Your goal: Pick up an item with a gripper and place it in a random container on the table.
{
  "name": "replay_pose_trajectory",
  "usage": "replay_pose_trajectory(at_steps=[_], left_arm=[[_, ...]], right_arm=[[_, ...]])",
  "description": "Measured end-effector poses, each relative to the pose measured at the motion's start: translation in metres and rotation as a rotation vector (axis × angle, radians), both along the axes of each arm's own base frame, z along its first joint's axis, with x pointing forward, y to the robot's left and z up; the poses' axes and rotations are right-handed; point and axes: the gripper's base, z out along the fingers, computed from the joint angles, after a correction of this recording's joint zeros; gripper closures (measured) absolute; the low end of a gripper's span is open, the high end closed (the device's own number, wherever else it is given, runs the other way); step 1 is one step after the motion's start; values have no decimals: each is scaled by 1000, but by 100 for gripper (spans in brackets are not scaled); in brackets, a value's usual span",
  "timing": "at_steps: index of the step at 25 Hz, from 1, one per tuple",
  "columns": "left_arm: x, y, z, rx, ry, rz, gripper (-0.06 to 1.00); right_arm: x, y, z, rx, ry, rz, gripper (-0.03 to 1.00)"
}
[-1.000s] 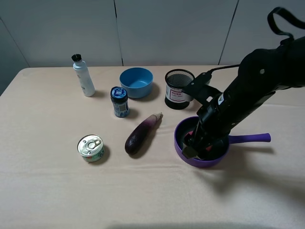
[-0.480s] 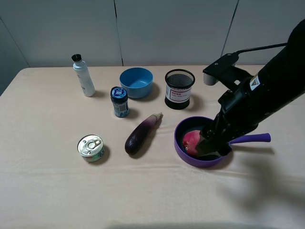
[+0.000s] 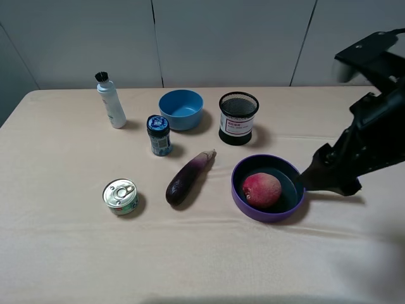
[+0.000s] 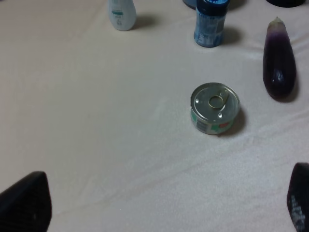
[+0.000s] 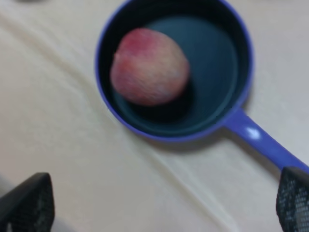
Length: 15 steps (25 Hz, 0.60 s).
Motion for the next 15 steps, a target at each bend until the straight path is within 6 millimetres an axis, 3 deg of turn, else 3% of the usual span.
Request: replay_pose_trajectory(at_steps=[15], left_arm=[[0,0,0,0,0,0,-5]], right_arm=[[-45,-73,46,52,-177,-352,27]])
